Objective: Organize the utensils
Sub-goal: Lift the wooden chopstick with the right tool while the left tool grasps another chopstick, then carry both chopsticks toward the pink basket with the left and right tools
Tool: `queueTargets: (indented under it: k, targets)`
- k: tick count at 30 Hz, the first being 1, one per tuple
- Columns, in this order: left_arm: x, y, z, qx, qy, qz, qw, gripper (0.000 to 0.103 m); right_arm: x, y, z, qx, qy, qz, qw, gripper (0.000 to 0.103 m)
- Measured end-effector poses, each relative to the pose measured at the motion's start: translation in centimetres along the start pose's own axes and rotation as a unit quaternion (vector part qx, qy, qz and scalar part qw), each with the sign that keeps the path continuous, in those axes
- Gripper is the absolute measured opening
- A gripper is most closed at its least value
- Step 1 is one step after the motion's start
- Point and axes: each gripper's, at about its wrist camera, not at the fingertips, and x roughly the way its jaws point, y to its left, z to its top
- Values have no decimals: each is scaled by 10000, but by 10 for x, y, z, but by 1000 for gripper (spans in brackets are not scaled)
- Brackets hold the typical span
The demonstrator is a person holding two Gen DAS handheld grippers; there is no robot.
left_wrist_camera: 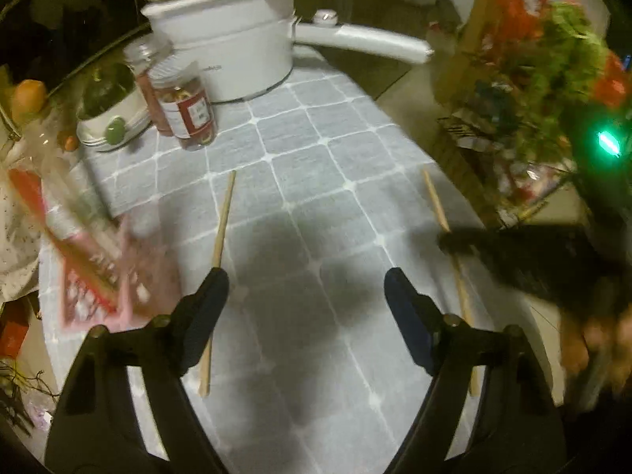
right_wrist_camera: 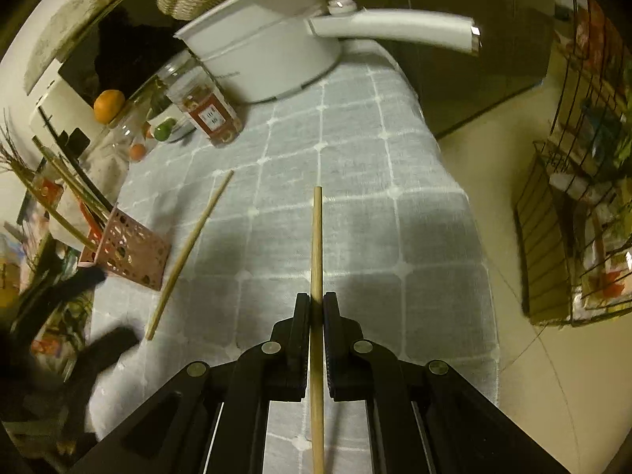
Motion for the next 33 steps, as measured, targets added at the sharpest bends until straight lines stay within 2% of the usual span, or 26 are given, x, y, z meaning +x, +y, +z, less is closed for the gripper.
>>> queueTargets:
  k: [4, 9, 12, 15, 16, 17, 18, 19, 23, 26, 28, 31, 33]
  targets:
    - [42, 9, 27, -242, 455, 164, 9985, 65, 12, -18, -2, 336, 353, 258, 9985, 6]
    - [81, 27, 51, -421, 793, 667, 9937, 51, 34, -33, -3, 563, 709, 456, 9948, 6]
    - [90, 35, 60, -440, 894, 744, 9922, 51, 39, -36, -2, 554, 775, 491, 9942, 7]
    - [101, 40, 66, -347, 1050, 995, 9889, 51, 39, -35, 2, 472, 716, 403, 9955, 9]
    - [104, 43, 66, -349, 1105, 1051, 9877, 51, 39, -35, 4, 451, 685, 343, 9960, 11]
    - [108, 45, 66, -359, 1161, 1092, 9866, 51, 41, -34, 5, 442, 664, 312, 9963, 17]
    - [111, 47, 65, -364, 1218, 1099, 9858, 50, 42, -33, 7, 438, 637, 271, 9966, 24]
    - [114, 48, 65, -370, 1261, 1101, 9852, 49, 42, -32, 8, 430, 608, 214, 9970, 26]
    - [126, 54, 64, -401, 1463, 1057, 9828, 44, 49, -24, 14, 248, 578, -25, 9980, 26]
    - [127, 57, 65, -435, 1452, 988, 9835, 42, 54, -17, 16, 111, 543, -207, 9982, 26]
    - [128, 58, 67, -442, 1479, 840, 9844, 29, 56, -12, 17, -14, 474, -351, 9983, 26]
    - [129, 61, 67, -634, 1475, 602, 9852, 17, 60, -7, 18, -193, 396, -548, 9975, 26]
    - [129, 61, 65, -696, 1441, 571, 9855, 12, 62, 2, 18, -397, 373, -758, 9956, 24]
